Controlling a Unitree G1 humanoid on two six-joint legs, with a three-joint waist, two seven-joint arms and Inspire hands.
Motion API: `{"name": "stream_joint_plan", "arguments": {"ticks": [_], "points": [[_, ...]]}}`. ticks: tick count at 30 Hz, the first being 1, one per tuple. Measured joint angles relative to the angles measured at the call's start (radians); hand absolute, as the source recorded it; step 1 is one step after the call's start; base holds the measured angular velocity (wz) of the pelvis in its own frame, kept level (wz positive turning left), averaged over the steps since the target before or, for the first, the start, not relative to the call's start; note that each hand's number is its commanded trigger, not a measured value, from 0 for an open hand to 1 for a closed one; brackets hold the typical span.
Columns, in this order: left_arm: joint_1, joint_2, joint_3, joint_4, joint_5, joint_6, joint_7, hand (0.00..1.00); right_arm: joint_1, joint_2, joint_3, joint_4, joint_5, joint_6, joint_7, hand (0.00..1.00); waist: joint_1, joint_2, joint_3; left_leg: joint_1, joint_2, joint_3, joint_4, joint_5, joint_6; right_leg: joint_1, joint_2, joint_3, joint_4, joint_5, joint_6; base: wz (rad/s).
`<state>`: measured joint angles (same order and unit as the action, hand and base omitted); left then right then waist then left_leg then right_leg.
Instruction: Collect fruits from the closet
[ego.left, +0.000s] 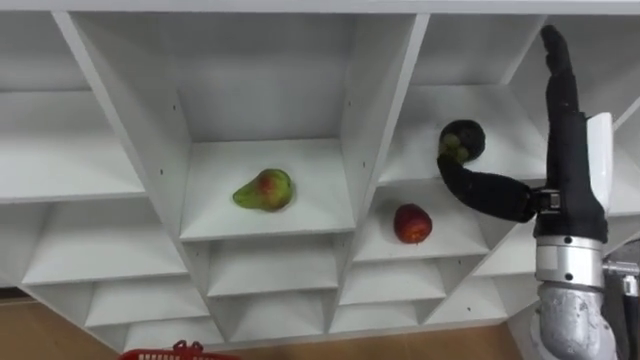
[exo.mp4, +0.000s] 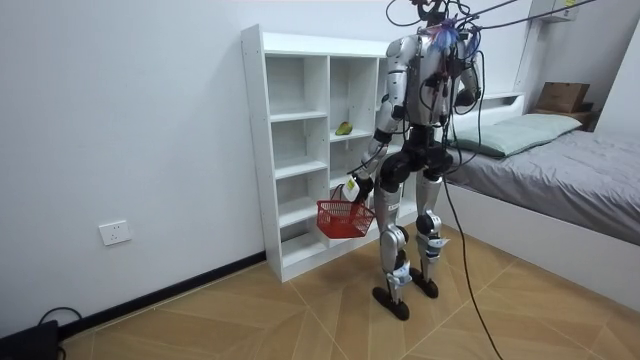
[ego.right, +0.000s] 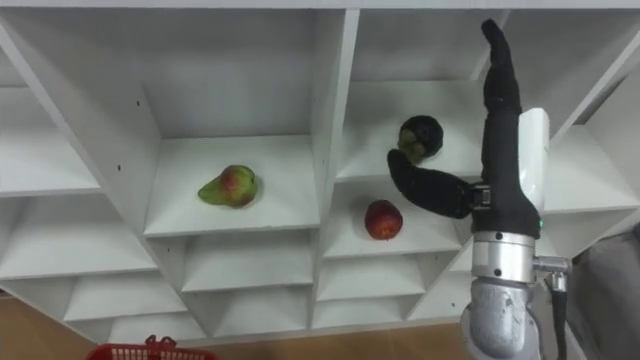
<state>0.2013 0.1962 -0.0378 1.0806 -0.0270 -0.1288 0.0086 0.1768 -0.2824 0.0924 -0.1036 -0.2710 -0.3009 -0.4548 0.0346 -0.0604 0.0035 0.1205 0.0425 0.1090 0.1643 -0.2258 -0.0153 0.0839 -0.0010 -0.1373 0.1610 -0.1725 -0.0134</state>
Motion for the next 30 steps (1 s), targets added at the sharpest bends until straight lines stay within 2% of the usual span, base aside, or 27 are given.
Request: {"name": "stream_joint_plan", "arguments": {"ticks": [5, 7, 13, 21, 23, 30], "points": [[0.0, 0.001, 0.017, -0.002, 0.046, 0.005, -0.002, 1.0, -0.028, -0.012, -0.012, 0.06, 0.068, 0.024, 0.046, 0.0, 0.0, 0.002, 0.0008, 0.002, 0.0, -0.003, 0.0, 0.0, 0.0, 0.002, 0.001, -0.003, -0.009, 0.001, -0.001, 0.02], [0.002, 0.002, 0.018, -0.01, 0.073, 0.015, -0.001, 1.0, -0.049, -0.027, -0.029, 0.069, 0.111, 0.04, 0.07, 0.0, 0.001, 0.001, -0.0005, -0.005, 0.0, -0.005, 0.0, 0.0, 0.0, 0.004, 0.0, -0.004, -0.009, 0.001, -0.001, 0.0], [0.013, 0.002, 0.026, -0.036, 0.108, 0.037, 0.0, 1.0, -0.087, -0.038, -0.049, 0.102, 0.151, 0.063, 0.091, 0.0, 0.0, 0.002, 0.0006, -0.006, 0.0, -0.006, -0.001, 0.0, 0.0, 0.003, 0.001, -0.006, -0.01, 0.001, -0.001, 0.0], [0.017, 0.002, 0.026, -0.065, 0.109, 0.045, 0.002, 1.0, -0.091, -0.038, -0.049, 0.122, 0.153, 0.065, 0.097, 0.0, 0.0, 0.0, 0.0009, -0.006, 0.0, -0.009, -0.001, 0.0, 0.0, 0.003, 0.001, -0.006, -0.008, 0.001, -0.001, 0.0], [0.022, 0.002, 0.028, -0.066, 0.109, 0.044, 0.002, 1.0, -0.102, -0.038, -0.049, 0.129, 0.153, 0.076, 0.097, 0.0, 0.001, -0.002, 0.0015, -0.007, 0.0, -0.01, -0.001, 0.0, 0.0, 0.003, 0.001, -0.007, -0.008, 0.001, -0.001, 0.0], [0.03, 0.002, 0.036, -0.066, 0.108, 0.045, 0.004, 1.0, -0.135, -0.038, -0.076, 0.137, 0.154, 0.077, 0.097, 0.0, 0.004, -0.011, 0.0006, -0.006, 0.0, -0.008, 0.0, 0.0, 0.0, 0.005, 0.0, -0.009, -0.008, 0.001, -0.001, 0.0]]}}
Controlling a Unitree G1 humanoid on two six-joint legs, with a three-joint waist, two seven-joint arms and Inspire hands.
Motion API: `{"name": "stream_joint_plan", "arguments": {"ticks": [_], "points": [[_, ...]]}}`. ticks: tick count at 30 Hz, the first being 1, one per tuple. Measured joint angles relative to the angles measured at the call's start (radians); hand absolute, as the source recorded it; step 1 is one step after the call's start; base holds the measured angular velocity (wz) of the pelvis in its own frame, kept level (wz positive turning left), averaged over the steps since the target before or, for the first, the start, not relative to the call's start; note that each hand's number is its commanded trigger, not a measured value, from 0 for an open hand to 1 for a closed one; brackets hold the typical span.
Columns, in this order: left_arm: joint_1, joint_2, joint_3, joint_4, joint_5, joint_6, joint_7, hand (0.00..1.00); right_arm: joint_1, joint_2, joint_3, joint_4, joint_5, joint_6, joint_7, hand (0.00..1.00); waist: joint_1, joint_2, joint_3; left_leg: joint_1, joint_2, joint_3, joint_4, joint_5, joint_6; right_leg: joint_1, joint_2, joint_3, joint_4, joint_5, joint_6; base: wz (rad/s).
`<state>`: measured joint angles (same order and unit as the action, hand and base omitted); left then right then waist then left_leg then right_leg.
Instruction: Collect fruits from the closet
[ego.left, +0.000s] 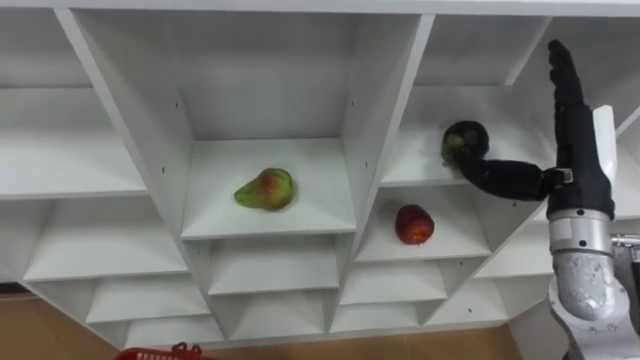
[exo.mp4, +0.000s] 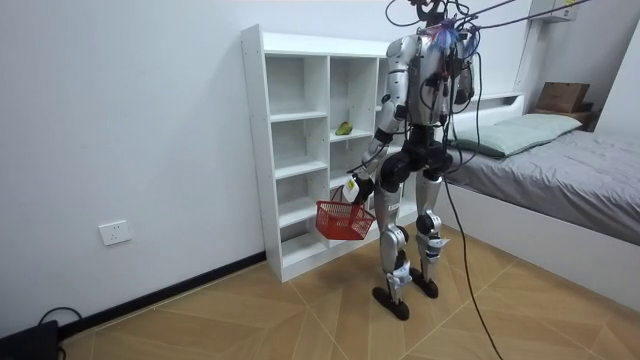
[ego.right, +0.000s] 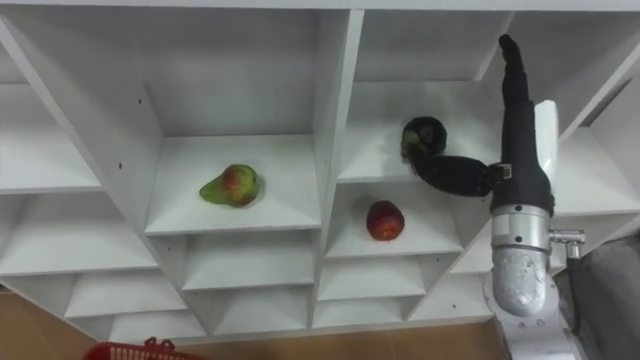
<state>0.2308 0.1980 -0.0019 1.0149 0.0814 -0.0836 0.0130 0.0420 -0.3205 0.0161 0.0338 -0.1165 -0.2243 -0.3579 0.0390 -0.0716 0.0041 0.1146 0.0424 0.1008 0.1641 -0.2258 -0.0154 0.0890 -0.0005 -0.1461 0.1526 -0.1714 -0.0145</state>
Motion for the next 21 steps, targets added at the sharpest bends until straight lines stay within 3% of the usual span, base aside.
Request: {"name": "stream_joint_plan", "arguments": {"ticks": [21], "points": [[-0.004, -0.012, 0.042, -0.003, 0.041, 0.005, -0.025, 1.0, -0.065, 0.0, -0.002, 0.035, -0.064, 0.008, 0.068, 0.0, 0.025, 0.001, 0.0006, 0.003, 0.0, -0.007, 0.0, 0.0, 0.0, 0.005, -0.001, -0.01, 0.0, 0.0, -0.001, 0.01]]}}
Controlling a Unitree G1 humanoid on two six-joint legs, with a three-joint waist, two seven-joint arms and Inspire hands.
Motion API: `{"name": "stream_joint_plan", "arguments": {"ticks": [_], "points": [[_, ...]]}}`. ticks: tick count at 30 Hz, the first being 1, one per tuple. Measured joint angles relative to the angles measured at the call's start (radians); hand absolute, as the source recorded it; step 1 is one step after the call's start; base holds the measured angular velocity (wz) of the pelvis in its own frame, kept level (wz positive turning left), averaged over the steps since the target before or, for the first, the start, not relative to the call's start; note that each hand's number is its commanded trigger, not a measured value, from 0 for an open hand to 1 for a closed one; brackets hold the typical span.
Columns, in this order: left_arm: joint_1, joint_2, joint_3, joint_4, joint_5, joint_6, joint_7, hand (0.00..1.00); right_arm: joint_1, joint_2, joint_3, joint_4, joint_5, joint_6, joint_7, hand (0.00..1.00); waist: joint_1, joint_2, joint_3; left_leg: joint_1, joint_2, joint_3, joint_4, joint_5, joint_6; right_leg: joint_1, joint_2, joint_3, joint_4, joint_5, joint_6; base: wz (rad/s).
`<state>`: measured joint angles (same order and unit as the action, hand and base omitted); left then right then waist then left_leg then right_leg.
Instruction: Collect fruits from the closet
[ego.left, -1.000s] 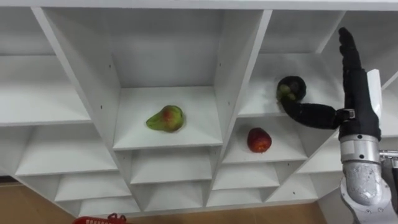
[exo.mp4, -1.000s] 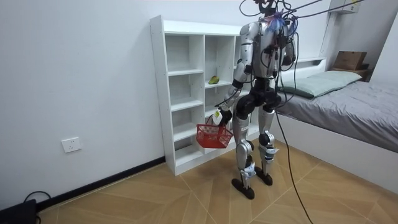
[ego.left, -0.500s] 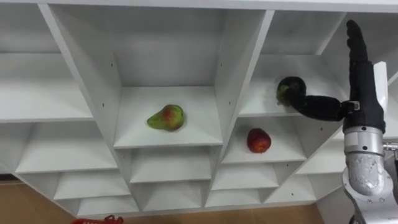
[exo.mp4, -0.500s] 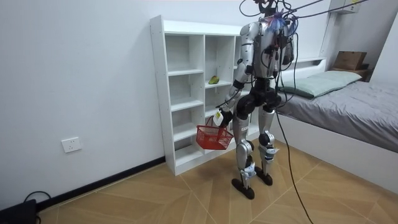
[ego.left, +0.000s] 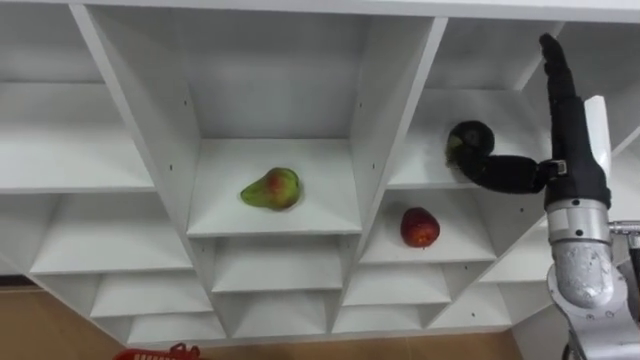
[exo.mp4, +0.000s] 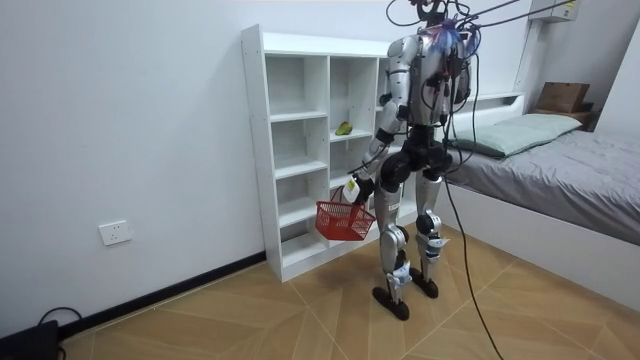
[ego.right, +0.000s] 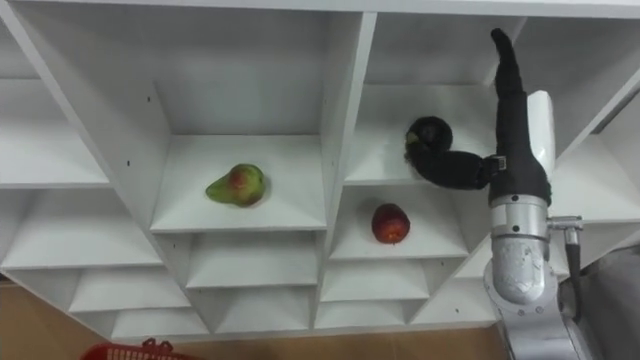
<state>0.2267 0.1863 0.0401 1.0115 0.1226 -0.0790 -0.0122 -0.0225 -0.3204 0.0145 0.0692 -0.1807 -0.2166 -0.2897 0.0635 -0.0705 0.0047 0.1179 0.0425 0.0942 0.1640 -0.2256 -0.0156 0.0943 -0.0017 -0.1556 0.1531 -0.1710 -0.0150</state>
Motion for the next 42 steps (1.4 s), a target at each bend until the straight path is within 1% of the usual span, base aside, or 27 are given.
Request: {"name": "stream_joint_plan", "arguments": {"ticks": [7, 11, 13, 16, 19, 23, 27, 32, 36, 39, 42], "points": [[0.0, 0.0, 0.013, 0.0, -0.001, 0.006, -0.002, 1.0, -0.015, 0.0, 0.0, 0.0, 0.0, 0.002, 0.022, 0.0, 0.005, -0.005, 0.0013, 0.0, 0.0, -0.015, 0.001, 0.0, 0.0, 0.009, -0.001, -0.017, -0.001, 0.0, 0.0, 0.06], [0.0, 0.0, 0.015, -0.001, -0.001, 0.007, -0.013, 1.0, -0.015, 0.0, 0.0, 0.0, 0.0, 0.025, 0.026, 0.0, 0.006, -0.005, 0.0015, -0.003, -0.001, -0.017, 0.001, 0.0, 0.0, 0.01, -0.003, -0.025, -0.001, 0.0, 0.0, 0.02], [0.0, 0.0, 0.017, -0.004, -0.001, 0.008, -0.018, 1.0, -0.017, 0.0, 0.0, 0.0, -0.001, 0.034, 0.046, 0.0, 0.014, -0.003, 0.0024, -0.005, -0.001, -0.019, 0.001, 0.0, 0.0, 0.009, -0.003, -0.027, -0.001, 0.0, 0.0, 0.0], [-0.003, 0.0, 0.015, -0.013, -0.001, 0.008, -0.019, 1.0, -0.018, 0.0, 0.001, 0.0, -0.007, 0.036, 0.064, 0.0, 0.014, -0.003, 0.0025, -0.009, -0.003, -0.025, 0.003, 0.001, 0.001, 0.006, -0.006, -0.035, -0.001, 0.0, 0.0, 0.07], [-0.003, 0.0, 0.015, -0.018, -0.001, 0.008, -0.018, 1.0, -0.022, 0.0, 0.001, 0.0, -0.02, 0.036, 0.084, 0.0, 0.02, -0.002, 0.0023, -0.012, -0.003, -0.025, 0.004, 0.001, 0.001, 0.003, -0.006, -0.035, -0.001, 0.0, 0.0, 0.0], [-0.003, 0.0, 0.015, -0.02, -0.001, 0.007, -0.015, 1.0, -0.041, 0.0, 0.001, 0.0, -0.022, 0.036, 0.097, 0.0, 0.02, 0.0, 0.002, -0.018, -0.003, -0.027, 0.005, 0.002, 0.001, 0.001, -0.006, -0.037, -0.001, 0.0, 0.0, 0.0], [-0.003, 0.0, 0.015, -0.021, 0.0, 0.007, -0.011, 1.0, -0.043, 0.0, 0.002, 0.0, -0.026, 0.036, 0.105, 0.0, 0.02, 0.003, 0.0009, -0.019, -0.003, -0.027, 0.004, 0.002, 0.001, 0.002, -0.006, -0.037, -0.001, 0.0, 0.0, 0.0], [0.0, 0.0, 0.014, -0.032, -0.001, 0.006, 0.003, 1.0, -0.043, 0.0, 0.004, 0.001, -0.023, 0.036, 0.142, 0.0, 0.021, 0.005, 0.0018, -0.018, -0.003, -0.027, 0.004, 0.002, 0.001, 0.002, -0.006, -0.036, -0.001, 0.0, 0.0, 0.0], [-0.006, 0.002, 0.014, -0.034, -0.001, 0.007, 0.002, 1.0, -0.059, -0.001, 0.01, 0.071, -0.022, 0.042, 0.177, 0.0, 0.019, 0.001, 0.0008, -0.015, -0.004, -0.039, 0.005, 0.002, 0.001, 0.007, -0.006, -0.038, -0.001, 0.0, 0.0, 0.03], [-0.01, 0.002, 0.011, -0.031, -0.001, 0.007, 0.0, 1.0, -0.06, -0.001, 0.01, 0.106, -0.017, 0.047, 0.202, 0.0, 0.02, 0.002, 0.004, -0.007, -0.005, -0.039, 0.004, 0.004, 0.001, 0.01, -0.007, -0.039, -0.001, 0.0, 0.0, 0.0], [-0.013, 0.005, 0.011, -0.031, -0.003, 0.007, 0.0, 1.0, -0.06, -0.002, 0.01, 0.123, -0.017, 0.057, 0.209, 0.0, 0.019, -0.003, 0.0068, -0.006, -0.004, -0.039, 0.003, 0.006, 0.0, 0.011, -0.007, -0.041, -0.001, 0.0, 0.0, 0.0]]}}
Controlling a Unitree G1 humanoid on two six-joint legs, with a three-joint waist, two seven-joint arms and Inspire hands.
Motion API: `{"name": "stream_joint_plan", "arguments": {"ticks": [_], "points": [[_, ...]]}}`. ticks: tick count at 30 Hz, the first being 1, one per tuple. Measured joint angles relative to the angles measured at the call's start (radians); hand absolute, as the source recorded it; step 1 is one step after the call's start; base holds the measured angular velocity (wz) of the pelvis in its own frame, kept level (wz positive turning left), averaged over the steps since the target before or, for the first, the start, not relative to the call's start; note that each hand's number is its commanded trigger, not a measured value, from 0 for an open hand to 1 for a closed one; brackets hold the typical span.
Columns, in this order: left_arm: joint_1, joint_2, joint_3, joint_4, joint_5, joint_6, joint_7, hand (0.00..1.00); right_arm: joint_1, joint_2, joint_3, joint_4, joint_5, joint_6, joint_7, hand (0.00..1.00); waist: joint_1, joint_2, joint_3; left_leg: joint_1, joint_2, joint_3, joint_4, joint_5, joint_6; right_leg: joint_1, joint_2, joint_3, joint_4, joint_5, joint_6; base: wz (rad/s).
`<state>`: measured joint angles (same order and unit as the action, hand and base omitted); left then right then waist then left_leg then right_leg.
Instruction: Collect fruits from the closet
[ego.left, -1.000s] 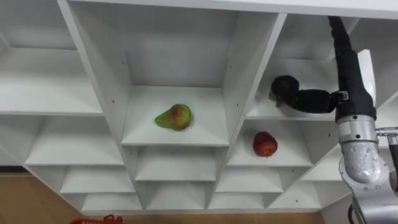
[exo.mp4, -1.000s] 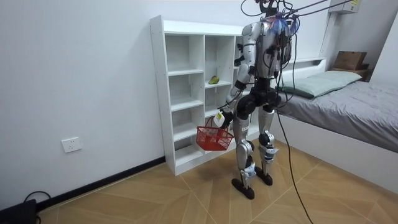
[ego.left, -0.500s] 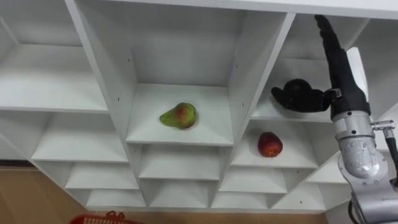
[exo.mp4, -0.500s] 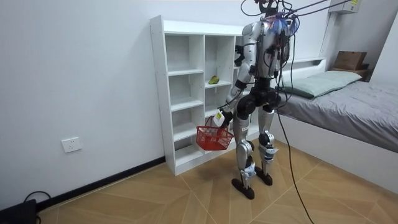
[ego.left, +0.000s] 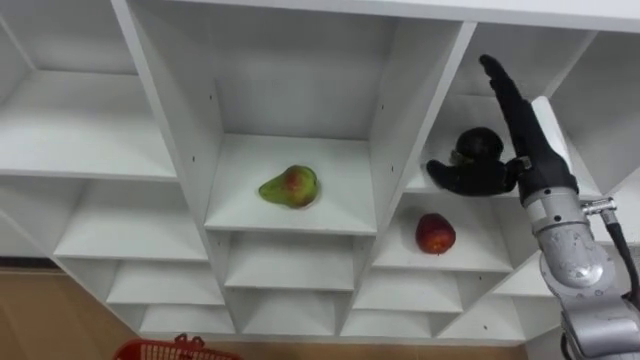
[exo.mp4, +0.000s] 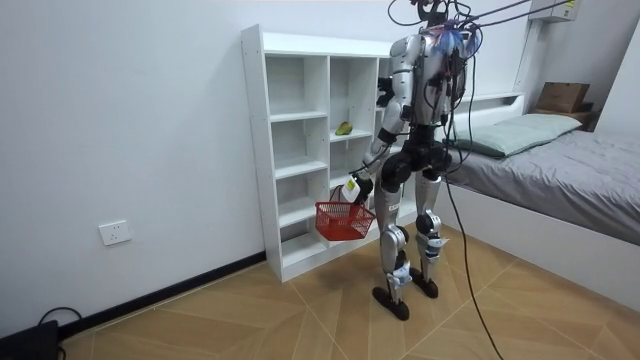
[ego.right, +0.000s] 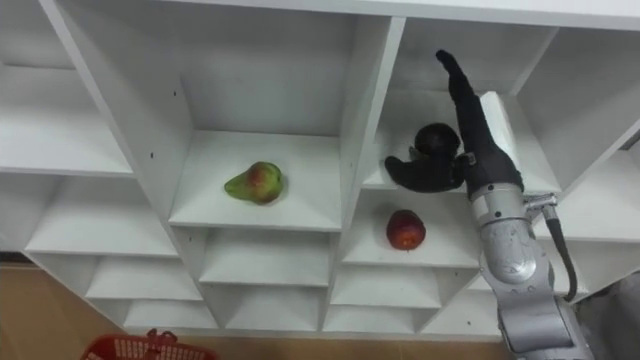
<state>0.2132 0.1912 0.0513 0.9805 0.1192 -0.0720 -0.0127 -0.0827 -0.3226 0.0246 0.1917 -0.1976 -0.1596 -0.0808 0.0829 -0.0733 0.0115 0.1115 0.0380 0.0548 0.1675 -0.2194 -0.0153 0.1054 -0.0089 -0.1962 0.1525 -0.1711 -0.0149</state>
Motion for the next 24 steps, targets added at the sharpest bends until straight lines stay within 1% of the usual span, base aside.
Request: {"name": "stream_joint_plan", "arguments": {"ticks": [1, 3, 7, 10, 18, 21, 24], "points": [[-0.002, 0.0, 0.0, 0.0, 0.0, 0.0, -0.001, 1.0, 0.0, 0.0, 0.0, 0.006, 0.0, 0.0, 0.005, 0.0, 0.0, -0.004, 0.0023, 0.0, 0.0, 0.0, 0.0, 0.001, 0.0, 0.0, 0.0, 0.0, 0.0, 0.0, 0.0, 0.0], [-0.003, 0.0, 0.0, 0.0, 0.0, 0.0, -0.005, 1.0, 0.0, 0.0, 0.001, 0.008, 0.0, 0.001, 0.011, 0.0, 0.001, -0.009, 0.0028, -0.001, 0.0, 0.0, 0.0, 0.001, 0.0, 0.0, 0.0, 0.0, 0.0, 0.0, 0.0, 0.0], [0.0, 0.0, -0.001, 0.001, -0.003, 0.0, -0.025, 1.0, -0.004, -0.001, 0.001, 0.037, 0.001, 0.0, 0.011, 0.0, 0.0, -0.019, -0.0032, -0.005, -0.002, -0.004, 0.001, 0.001, 0.0, 0.001, -0.001, -0.002, 0.0, 0.0, 0.0, 0.01], [0.003, 0.0, 0.001, 0.001, -0.007, 0.0, -0.029, 1.0, -0.005, -0.001, 0.0, 0.073, 0.006, -0.005, 0.011, 0.0, -0.005, -0.018, -0.0033, 0.0, -0.003, -0.007, 0.002, 0.001, 0.0, 0.009, -0.001, -0.002, 0.0, 0.0, 0.0, 0.03], [0.001, -0.002, 0.003, -0.006, -0.007, 0.0, -0.033, 1.0, -0.005, -0.001, 0.0, 0.102, 0.008, -0.005, 0.042, 0.0, -0.006, -0.017, -0.0041, 0.002, -0.007, -0.016, 0.003, 0.003, 0.003, 0.016, -0.005, -0.006, 0.0, 0.0, 0.0, 0.04], [0.0, -0.002, 0.003, -0.02, -0.007, 0.0, -0.04, 1.0, -0.007, -0.001, 0.0, 0.115, 0.033, -0.005, 0.054, 0.0, -0.009, -0.016, -0.0051, 0.001, -0.009, -0.02, 0.003, 0.003, 0.004, 0.02, -0.006, -0.006, 0.0, 0.0, 0.001, 0.04], [-0.001, 0.0, 0.003, -0.02, -0.007, 0.0, -0.04, 1.0, -0.007, -0.001, 0.0, 0.12, 0.046, -0.005, 0.08, 0.0, -0.018, -0.014, -0.0055, 0.002, -0.01, -0.024, 0.004, 0.003, 0.004, 0.023, -0.006, -0.007, 0.0, 0.0, 0.001, 0.03]]}}
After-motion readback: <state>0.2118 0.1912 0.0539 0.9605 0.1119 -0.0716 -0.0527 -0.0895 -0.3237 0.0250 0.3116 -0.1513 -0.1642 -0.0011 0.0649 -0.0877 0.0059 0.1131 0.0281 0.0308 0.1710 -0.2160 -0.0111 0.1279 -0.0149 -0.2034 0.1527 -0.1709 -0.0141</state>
